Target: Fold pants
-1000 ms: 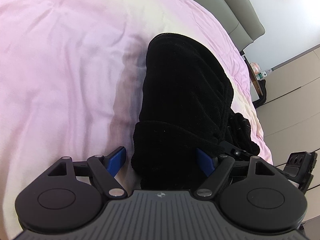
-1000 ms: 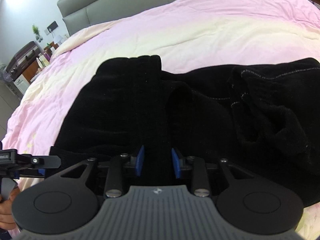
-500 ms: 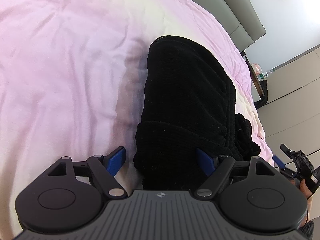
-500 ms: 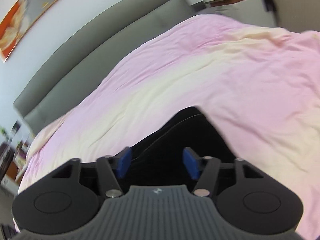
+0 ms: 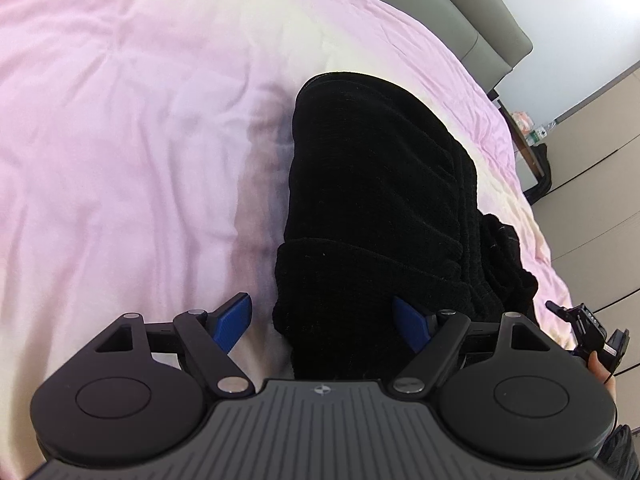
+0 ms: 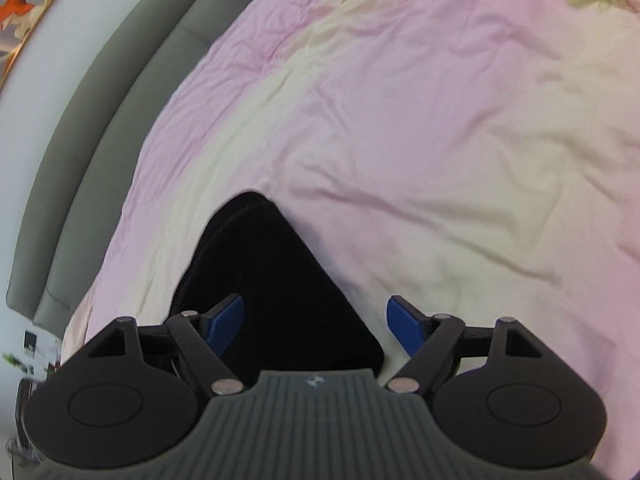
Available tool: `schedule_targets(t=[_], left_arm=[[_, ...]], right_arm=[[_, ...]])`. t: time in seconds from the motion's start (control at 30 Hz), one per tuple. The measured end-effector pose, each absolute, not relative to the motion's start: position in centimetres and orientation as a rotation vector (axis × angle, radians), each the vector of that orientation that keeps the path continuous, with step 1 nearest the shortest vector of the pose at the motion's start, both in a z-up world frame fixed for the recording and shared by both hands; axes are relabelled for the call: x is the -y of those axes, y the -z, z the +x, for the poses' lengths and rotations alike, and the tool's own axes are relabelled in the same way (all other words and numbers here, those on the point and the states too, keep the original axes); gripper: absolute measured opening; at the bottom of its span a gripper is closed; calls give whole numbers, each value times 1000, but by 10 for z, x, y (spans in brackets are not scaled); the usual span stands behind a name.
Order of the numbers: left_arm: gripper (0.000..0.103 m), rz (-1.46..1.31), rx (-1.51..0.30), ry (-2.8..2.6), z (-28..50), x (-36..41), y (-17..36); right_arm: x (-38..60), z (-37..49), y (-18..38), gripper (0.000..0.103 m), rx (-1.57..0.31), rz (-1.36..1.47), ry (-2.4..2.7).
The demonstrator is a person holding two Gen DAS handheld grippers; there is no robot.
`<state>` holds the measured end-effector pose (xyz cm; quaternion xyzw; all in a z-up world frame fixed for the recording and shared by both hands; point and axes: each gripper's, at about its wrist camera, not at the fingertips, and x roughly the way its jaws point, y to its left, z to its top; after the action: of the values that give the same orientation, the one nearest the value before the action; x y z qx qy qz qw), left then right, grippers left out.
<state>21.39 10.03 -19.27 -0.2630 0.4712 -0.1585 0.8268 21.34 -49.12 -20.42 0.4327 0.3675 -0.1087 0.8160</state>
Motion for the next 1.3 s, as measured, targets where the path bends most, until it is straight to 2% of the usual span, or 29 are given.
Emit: schedule_targets(t=[0.07,0.33,0.47,0.67,1.07,1.3], left_arm=[[93,-528,-1002,316,213,-98,188],[87,-304,-953,180,201,-66,148],[88,-226,-875,208,199,-34,116],[88,-129,-860,271,208,33,92],[88,-29,-921,288,244,153,99],[88,118,-946,251,270,215,121]], right_arm=[[486,218,217,76,-858,887,231],[469,229,224,78,-873,841,156],[466,232,224,79,-878,818,149],[467,232,225,79,-875,819,134],[474,235,233,79,-856,822,90],[474,236,235,78,-840,833,83]])
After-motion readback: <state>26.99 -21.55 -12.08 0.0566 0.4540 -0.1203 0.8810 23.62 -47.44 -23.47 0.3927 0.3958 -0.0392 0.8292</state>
